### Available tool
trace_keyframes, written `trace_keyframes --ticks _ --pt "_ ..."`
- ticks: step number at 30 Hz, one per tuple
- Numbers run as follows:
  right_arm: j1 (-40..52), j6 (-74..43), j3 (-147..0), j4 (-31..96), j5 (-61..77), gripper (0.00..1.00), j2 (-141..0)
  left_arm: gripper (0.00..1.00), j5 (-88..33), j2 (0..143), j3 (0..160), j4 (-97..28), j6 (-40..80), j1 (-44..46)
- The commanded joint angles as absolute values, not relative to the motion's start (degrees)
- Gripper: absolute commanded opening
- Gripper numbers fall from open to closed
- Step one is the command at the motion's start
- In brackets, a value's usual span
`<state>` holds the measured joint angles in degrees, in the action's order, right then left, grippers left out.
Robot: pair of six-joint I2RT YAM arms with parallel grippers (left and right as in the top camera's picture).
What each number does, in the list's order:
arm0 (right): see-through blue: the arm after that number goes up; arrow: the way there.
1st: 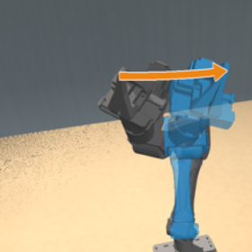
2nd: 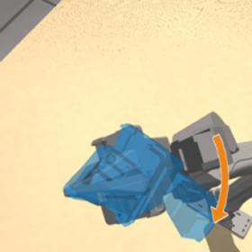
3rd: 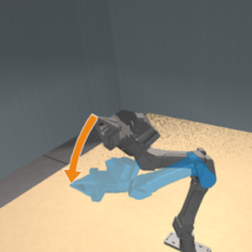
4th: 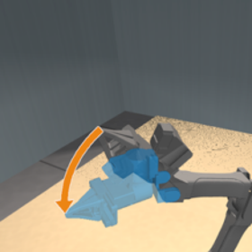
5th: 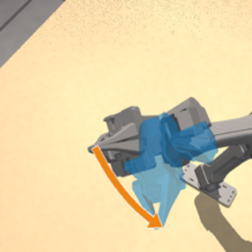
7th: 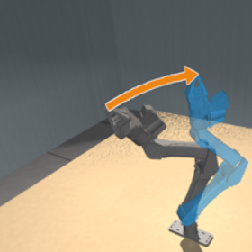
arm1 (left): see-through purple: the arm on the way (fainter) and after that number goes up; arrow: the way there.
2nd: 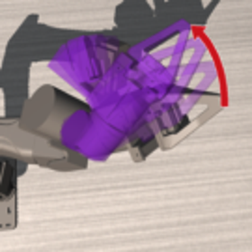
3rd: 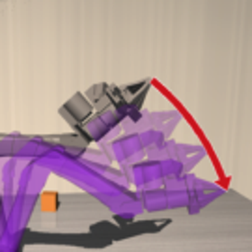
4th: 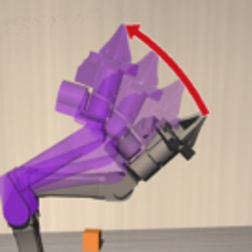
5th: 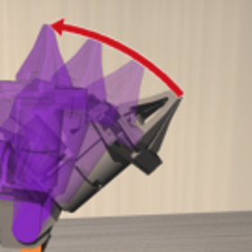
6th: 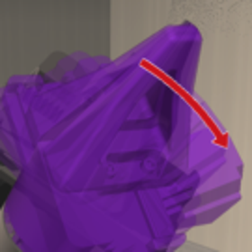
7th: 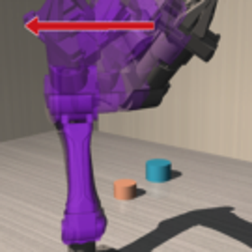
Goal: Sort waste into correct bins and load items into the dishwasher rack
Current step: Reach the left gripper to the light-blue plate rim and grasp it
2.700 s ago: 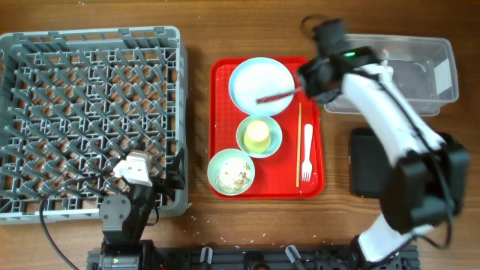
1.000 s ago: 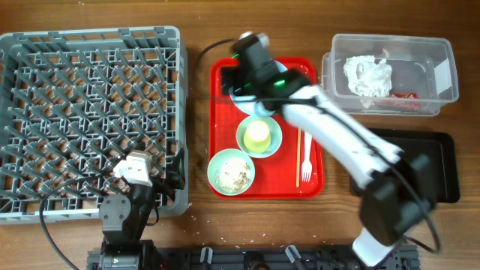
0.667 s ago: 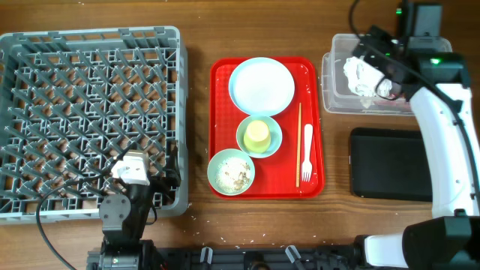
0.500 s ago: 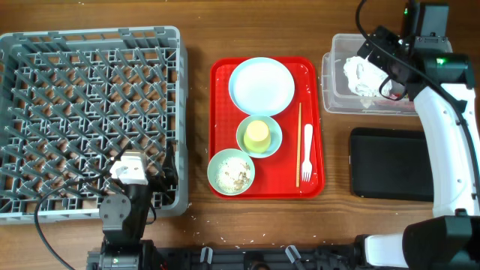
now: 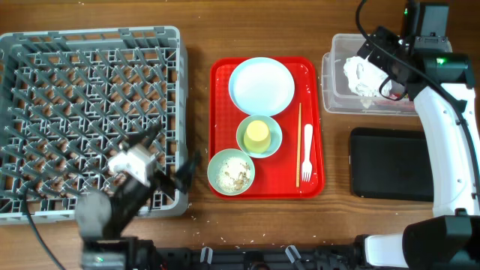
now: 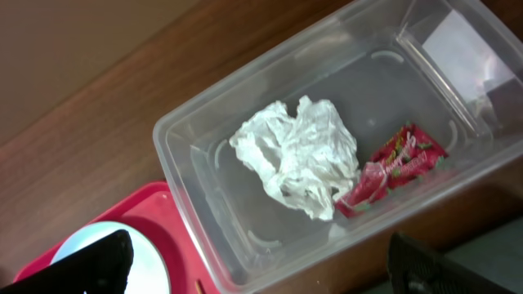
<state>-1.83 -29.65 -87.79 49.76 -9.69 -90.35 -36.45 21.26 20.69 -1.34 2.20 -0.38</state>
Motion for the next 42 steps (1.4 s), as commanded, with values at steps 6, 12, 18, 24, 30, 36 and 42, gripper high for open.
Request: trace_keyframes --ticks 6,12,18,24,30,36,42 --pt "-1.48 -30.15 -88.12 49.56 -10.28 1.0 -90.54 1.0 -45.32 77.06 81.91 -44.71 -6.74 6.61" --pt "-1.48 -30.15 -88.12 49.56 -10.28 1.0 -90.54 1.0 -6.66 94.78 89.01 -49.56 3.84 20.69" --pt "-1.48 -30.17 -88.12 49.56 -10.28 1.0 -90.54 1.0 -14.68 105.32 88.99 -38.65 5.63 23.53" --pt "-1.48 -30.15 -88.12 49.56 -10.28 1.0 -90.54 0.8 -5.23 115.46 88.99 -30.68 24.8 23.55" --pt "-1.48 -30.15 -88.12 49.58 -10.28 1.0 -90.54 0.48 2.35 122.83 88.99 -28.01 29.5 24.51" --pt "-1.48 -30.15 -88.12 49.58 -10.28 1.0 -90.54 0.43 3.11 125.86 88.9 -28.05 30.52 24.56" --pt "-1.48 -30.15 -88.12 49.58 -10.28 1.0 -90.54 0.04 2.87 125.64 88.84 -28.73 30.52 24.56"
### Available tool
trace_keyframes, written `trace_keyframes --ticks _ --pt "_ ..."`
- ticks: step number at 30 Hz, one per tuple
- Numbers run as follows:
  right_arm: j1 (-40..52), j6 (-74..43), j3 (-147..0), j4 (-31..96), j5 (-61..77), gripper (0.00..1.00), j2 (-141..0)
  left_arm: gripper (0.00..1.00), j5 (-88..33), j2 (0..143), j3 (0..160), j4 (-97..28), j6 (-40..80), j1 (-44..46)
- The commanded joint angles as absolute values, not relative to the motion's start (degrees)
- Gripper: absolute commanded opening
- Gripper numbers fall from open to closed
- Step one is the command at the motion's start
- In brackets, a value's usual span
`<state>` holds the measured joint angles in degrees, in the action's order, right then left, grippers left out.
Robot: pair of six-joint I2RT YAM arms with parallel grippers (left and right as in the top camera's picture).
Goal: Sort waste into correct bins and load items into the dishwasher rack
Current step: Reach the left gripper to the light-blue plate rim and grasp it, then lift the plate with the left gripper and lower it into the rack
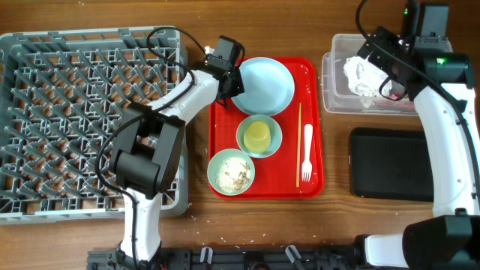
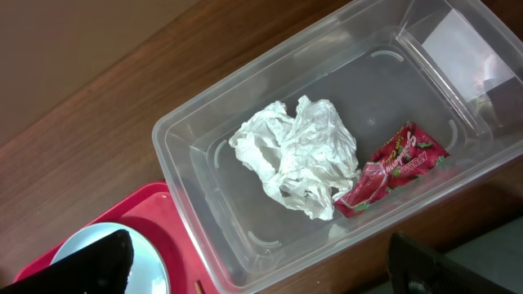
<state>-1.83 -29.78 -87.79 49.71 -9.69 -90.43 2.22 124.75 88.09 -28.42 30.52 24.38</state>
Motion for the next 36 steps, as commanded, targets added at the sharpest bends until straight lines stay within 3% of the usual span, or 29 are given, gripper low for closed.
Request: trace_keyframes --ticks 1,16,22,27,33,36 --pt "-1.48 -30.17 -88.12 49.58 -10.26 1.0 -90.54 0.04 2.87 125.16 88.86 -29.17 30.5 24.56" --pt "-1.48 -30.15 -88.12 49.56 -10.28 1.0 -90.54 0.04 3.79 102.45 88.86 -41.56 25.3 24.16" --pt "-1.48 -30.15 -88.12 49.56 -10.28 1.0 -90.54 0.04 35.22 92.12 88.86 -53.01 22.24 16.08" --pt "-1.48 -30.15 -88.12 49.56 -10.28 1.0 -90.54 0.04 37.19 91.5 88.84 -48.99 8.86 7.79" --pt "-1.48 -30.17 -88.12 49.56 -10.28 1.0 -90.54 0.04 34.26 93.32 88.84 -40.64 -2.76 5.34" --pt "-1.48 -30.15 -88.12 49.56 -10.28 1.0 -90.54 0.04 34.52 95.64 88.84 -40.01 -3.03 5.06"
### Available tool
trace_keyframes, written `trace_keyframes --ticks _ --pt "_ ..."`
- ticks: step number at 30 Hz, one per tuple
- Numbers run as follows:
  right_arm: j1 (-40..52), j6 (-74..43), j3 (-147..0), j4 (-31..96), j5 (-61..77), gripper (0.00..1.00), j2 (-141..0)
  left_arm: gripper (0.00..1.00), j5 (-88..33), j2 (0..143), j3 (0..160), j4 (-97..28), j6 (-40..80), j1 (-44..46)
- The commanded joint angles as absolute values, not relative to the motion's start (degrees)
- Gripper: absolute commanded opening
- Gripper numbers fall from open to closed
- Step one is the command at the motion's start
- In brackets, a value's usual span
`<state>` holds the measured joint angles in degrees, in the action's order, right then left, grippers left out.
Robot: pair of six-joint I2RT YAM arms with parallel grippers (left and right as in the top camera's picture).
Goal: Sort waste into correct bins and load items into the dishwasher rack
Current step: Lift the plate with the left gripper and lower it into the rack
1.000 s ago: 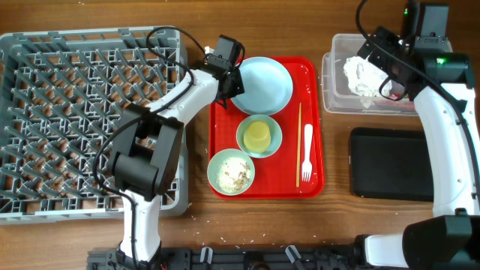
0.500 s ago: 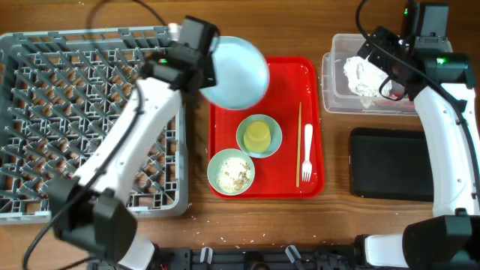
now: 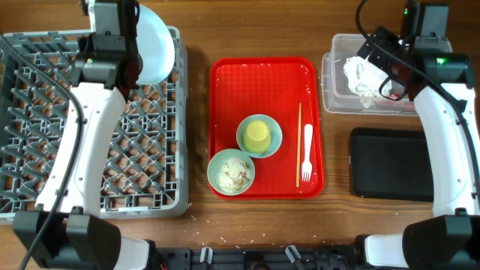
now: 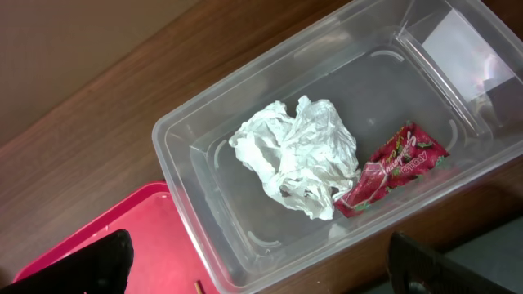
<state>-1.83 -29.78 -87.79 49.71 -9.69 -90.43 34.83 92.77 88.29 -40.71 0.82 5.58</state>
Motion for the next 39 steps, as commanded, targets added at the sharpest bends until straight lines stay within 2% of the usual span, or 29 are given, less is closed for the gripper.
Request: trace_keyframes --ticks 1,4,12,14,16,17,18,21,22,23,25,28,32,39 --pt "-1.48 -30.15 -88.12 49.56 -10.28 1.0 -90.54 0.04 34.72 97.14 88.84 -39.55 -3.03 4.97" --pt "-1.48 -30.15 -88.12 49.56 -10.28 1.0 -90.54 0.04 40.27 99.63 88.84 -37.76 -3.05 4.97" --pt "-1.48 -30.15 -88.12 49.56 -10.28 1.0 -90.54 0.04 37.32 100.27 88.84 -38.09 -4.23 5.15" --pt "-1.48 -30.15 -88.12 49.56 -10.28 1.0 -90.54 0.14 34.41 100.27 88.84 -39.57 -4.03 5.58" --pt "-1.48 -30.17 -88.12 49.56 -10.28 1.0 -90.54 0.18 33.65 100.27 88.84 -40.14 -3.51 6.66" --pt "-1.48 -30.15 -88.12 49.56 -10.28 1.0 -90.54 0.33 32.86 100.25 88.84 -40.14 -3.14 7.33" --pt "-1.48 -30.17 -88.12 49.56 -10.28 1.0 -90.54 0.4 31.24 100.25 88.84 -40.34 -2.57 8.23" --pt "-1.48 -30.15 -88.12 49.56 -10.28 1.0 -90.54 0.4 29.15 100.18 88.84 -40.75 -2.55 11.44" --pt "-1.48 -30.17 -88.12 49.56 -10.28 1.0 -90.54 0.34 28.77 99.92 88.84 -40.8 -2.52 12.69" --pt "-1.48 -30.15 -88.12 49.56 -10.28 1.0 -90.54 0.25 26.37 99.74 88.84 -40.75 -2.55 13.47" --pt "-1.48 -30.17 -88.12 49.56 -10.28 1.0 -90.54 0.11 19.59 100.33 88.84 -40.66 -2.52 12.95" --pt "-1.48 -30.15 -88.12 49.56 -10.28 1.0 -90.54 0.04 12.62 102.98 88.84 -40.73 2.85 9.02" --pt "-1.48 -30.15 -88.12 49.56 -10.28 1.0 -90.54 0.04 -7.29 106.63 88.84 -40.69 3.53 5.32" --pt "-1.48 -30.15 -88.12 49.58 -10.28 1.0 -90.54 0.04 -7.68 112.18 88.84 -38.74 3.64 5.23"
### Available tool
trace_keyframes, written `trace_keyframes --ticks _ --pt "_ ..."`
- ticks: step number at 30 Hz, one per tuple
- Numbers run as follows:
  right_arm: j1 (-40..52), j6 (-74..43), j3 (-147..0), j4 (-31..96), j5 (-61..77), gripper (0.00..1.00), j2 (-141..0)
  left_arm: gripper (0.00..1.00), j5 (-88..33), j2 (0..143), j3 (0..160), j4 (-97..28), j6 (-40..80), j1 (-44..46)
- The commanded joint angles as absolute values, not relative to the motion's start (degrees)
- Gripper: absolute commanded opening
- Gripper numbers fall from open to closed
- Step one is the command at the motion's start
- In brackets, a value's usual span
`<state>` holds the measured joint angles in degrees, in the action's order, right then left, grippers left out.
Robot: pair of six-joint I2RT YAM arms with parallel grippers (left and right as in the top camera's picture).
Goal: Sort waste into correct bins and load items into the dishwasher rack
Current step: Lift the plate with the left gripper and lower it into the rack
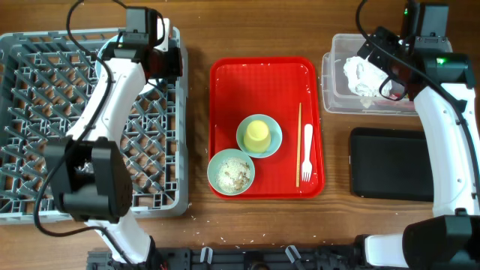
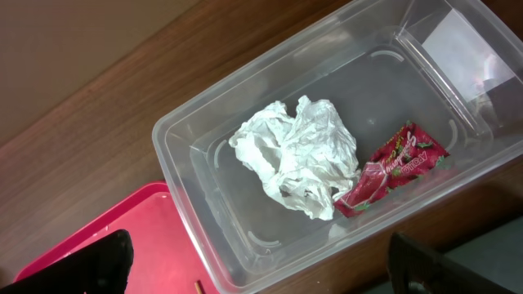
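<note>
My left gripper [image 1: 166, 60] is down at the back right corner of the grey dishwasher rack [image 1: 45, 135]; its jaws are too dark to read. A pale blue edge [image 1: 100, 64] beside that arm may be the plate, otherwise hidden. On the red tray [image 1: 225, 82] are a teal bowl holding a yellow cup [image 1: 259, 135], a bowl of food scraps [image 1: 231, 172], a chopstick [image 1: 299, 142] and a white fork [image 1: 307, 154]. My right gripper [image 2: 261, 273] hangs open and empty over the clear bin [image 2: 188, 122], which holds a crumpled tissue [image 2: 298, 155] and a red wrapper [image 2: 396, 163].
A black bin [image 1: 390, 163] lies in front of the clear bin at the right. The rack fills the table's left side, with the tray between it and the bins. Crumbs dot the wood near the front edge.
My left gripper, which held the pale blue plate up over the rack's back edge, is now lower at the rack's back right corner with the plate mostly hidden. The right arm has not moved.
At first the plate lay on the tray and my left arm was low at the rack's front right. Then the left gripper was at the plate's left rim. Then the plate was off the tray, held above the rack's back, and now it is down by the rack corner.
</note>
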<state>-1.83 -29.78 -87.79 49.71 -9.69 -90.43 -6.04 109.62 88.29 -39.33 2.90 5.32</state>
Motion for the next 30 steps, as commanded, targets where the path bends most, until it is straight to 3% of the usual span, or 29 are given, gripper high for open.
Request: trace_keyframes --ticks 1,9,13,18,30 --pt "-1.48 -30.15 -88.12 49.58 -10.28 1.0 -90.54 0.04 -7.62 112.29 88.84 -38.72 3.73 5.23" --pt "-1.48 -30.17 -88.12 49.56 -10.28 1.0 -90.54 0.04 -7.6 102.85 88.84 -35.86 5.69 4.64" --pt "-1.48 -30.15 -88.12 49.56 -10.28 1.0 -90.54 0.04 2.0 105.25 88.84 -35.31 9.47 2.76" --pt "-1.48 -30.17 -88.12 49.56 -10.28 1.0 -90.54 0.04 -7.2 110.76 88.84 -36.32 9.5 2.76" --pt "-1.48 -30.15 -88.12 49.56 -10.28 1.0 -90.54 0.04 -7.44 113.97 88.82 -38.41 9.5 2.87"
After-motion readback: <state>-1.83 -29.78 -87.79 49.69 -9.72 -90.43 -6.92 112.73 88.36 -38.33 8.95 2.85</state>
